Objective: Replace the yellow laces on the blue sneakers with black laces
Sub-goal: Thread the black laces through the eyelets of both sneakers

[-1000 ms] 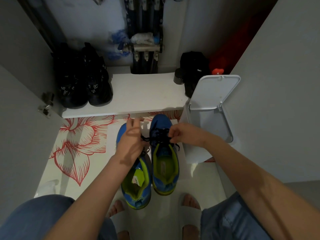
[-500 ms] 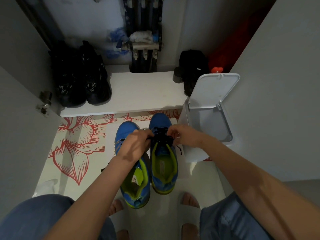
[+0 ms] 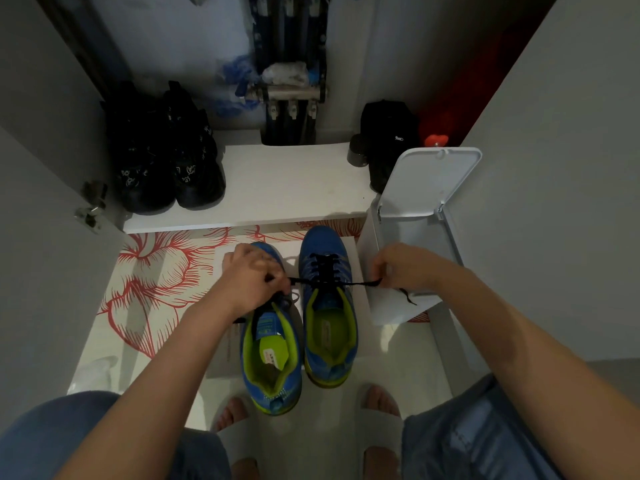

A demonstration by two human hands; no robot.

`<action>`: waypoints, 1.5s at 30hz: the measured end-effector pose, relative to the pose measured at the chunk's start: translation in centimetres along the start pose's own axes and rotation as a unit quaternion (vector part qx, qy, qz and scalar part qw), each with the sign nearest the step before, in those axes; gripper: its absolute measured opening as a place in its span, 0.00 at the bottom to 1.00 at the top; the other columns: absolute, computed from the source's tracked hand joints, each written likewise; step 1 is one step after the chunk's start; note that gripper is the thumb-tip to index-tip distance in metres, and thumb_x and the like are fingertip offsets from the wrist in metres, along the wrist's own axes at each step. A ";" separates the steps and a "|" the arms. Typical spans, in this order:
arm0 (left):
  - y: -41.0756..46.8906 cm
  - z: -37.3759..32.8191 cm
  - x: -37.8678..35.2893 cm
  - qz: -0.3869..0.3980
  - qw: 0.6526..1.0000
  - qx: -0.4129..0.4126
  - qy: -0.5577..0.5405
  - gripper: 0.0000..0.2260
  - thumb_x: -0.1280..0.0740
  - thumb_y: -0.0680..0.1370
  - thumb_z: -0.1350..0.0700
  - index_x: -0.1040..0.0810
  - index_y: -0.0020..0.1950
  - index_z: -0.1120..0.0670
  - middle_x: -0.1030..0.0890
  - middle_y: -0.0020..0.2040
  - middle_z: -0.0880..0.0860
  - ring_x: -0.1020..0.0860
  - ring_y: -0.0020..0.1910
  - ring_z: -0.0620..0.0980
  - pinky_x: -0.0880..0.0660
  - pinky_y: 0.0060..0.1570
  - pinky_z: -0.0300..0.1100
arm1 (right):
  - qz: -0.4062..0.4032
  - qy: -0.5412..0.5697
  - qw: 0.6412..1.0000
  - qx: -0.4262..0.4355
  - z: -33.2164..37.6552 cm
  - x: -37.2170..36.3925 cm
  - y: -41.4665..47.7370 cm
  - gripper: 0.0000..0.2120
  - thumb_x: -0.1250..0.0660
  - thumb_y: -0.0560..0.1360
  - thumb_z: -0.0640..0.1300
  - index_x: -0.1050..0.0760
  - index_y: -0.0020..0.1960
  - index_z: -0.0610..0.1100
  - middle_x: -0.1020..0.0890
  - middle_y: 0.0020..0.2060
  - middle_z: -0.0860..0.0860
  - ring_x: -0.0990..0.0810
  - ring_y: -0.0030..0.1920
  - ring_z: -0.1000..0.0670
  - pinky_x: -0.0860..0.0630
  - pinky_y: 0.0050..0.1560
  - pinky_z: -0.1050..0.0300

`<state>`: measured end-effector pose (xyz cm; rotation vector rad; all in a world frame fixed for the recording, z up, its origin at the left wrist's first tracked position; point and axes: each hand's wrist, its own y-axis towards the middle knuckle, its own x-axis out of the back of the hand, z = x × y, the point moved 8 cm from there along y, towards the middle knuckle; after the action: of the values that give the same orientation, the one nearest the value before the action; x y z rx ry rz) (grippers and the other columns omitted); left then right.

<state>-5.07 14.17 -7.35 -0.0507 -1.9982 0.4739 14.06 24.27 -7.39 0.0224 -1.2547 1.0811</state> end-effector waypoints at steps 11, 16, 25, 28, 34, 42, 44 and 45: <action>-0.2 -4.5 -2.1 0.113 0.728 0.014 -0.676 0.20 0.48 0.83 0.53 0.24 0.60 0.65 0.17 0.55 0.56 0.19 0.54 0.49 0.22 0.50 0.34 | 0.033 0.158 0.987 0.006 2.3 -2.3 1.8 0.07 0.35 0.77 0.43 0.29 0.47 0.39 0.25 0.33 0.49 0.26 0.25 0.59 0.32 0.23 0.70; 0.2 -3.5 -3.3 0.086 0.658 0.034 -0.747 0.11 0.48 0.83 0.57 0.26 0.50 0.57 0.17 0.53 0.55 0.17 0.49 0.48 0.21 0.44 0.36 | 0.053 0.186 0.981 -0.008 1.1 -2.0 1.3 0.08 0.37 0.78 0.40 0.25 0.40 0.41 0.20 0.35 0.45 0.23 0.29 0.51 0.28 0.25 0.64; 1.5 -4.1 -3.7 0.011 0.867 0.001 -0.499 0.11 0.45 0.82 0.63 0.24 0.57 0.65 0.22 0.39 0.52 0.24 0.30 0.35 0.27 0.37 0.27 | -0.041 0.157 0.985 0.056 2.9 0.4 1.0 0.06 0.31 0.74 0.42 0.19 0.48 0.40 0.27 0.37 0.52 0.27 0.38 0.55 0.31 0.41 0.61; 2.0 -5.6 -3.4 0.032 0.902 -0.027 -0.430 0.11 0.43 0.82 0.62 0.22 0.56 0.61 0.22 0.38 0.49 0.26 0.32 0.36 0.29 0.39 0.27 | -0.043 0.265 0.960 0.074 4.3 0.5 1.2 0.08 0.28 0.71 0.37 0.22 0.49 0.39 0.23 0.34 0.49 0.23 0.34 0.50 0.25 0.35 0.58; 2.2 -6.8 -3.6 0.113 0.869 -0.033 -0.480 0.08 0.39 0.78 0.65 0.22 0.49 0.55 0.21 0.37 0.46 0.25 0.39 0.42 0.28 0.42 0.29 | -0.113 0.364 0.920 0.095 4.5 2.2 2.2 0.10 0.27 0.69 0.33 0.24 0.47 0.37 0.22 0.35 0.49 0.23 0.30 0.61 0.27 0.31 0.69; 3.1 -5.7 -3.7 0.049 0.884 -0.041 -0.464 0.08 0.39 0.80 0.58 0.21 0.51 0.58 0.22 0.39 0.50 0.25 0.30 0.35 0.29 0.35 0.26 | -0.123 0.315 0.936 0.100 3.7 1.9 2.9 0.05 0.34 0.75 0.34 0.22 0.49 0.38 0.21 0.40 0.51 0.24 0.32 0.63 0.28 0.33 0.71; 3.2 -5.9 -3.6 0.057 0.882 -0.046 -0.465 0.08 0.40 0.81 0.59 0.22 0.50 0.57 0.22 0.38 0.50 0.25 0.29 0.35 0.30 0.33 0.26 | -0.102 0.293 0.945 0.108 3.6 1.7 2.9 0.05 0.35 0.75 0.34 0.23 0.50 0.39 0.21 0.39 0.52 0.23 0.33 0.60 0.26 0.35 0.68; 3.2 -6.0 -3.5 0.060 0.882 -0.048 -0.465 0.08 0.40 0.81 0.59 0.22 0.49 0.57 0.22 0.38 0.50 0.25 0.29 0.35 0.30 0.33 0.26 | -0.093 0.288 0.947 0.110 3.6 1.7 2.8 0.04 0.34 0.75 0.34 0.23 0.50 0.39 0.21 0.39 0.52 0.23 0.35 0.57 0.25 0.37 0.66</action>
<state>1.26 18.14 -9.17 -0.0043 -2.9815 0.5297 9.41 24.90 -6.26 -0.0044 -0.5907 0.9634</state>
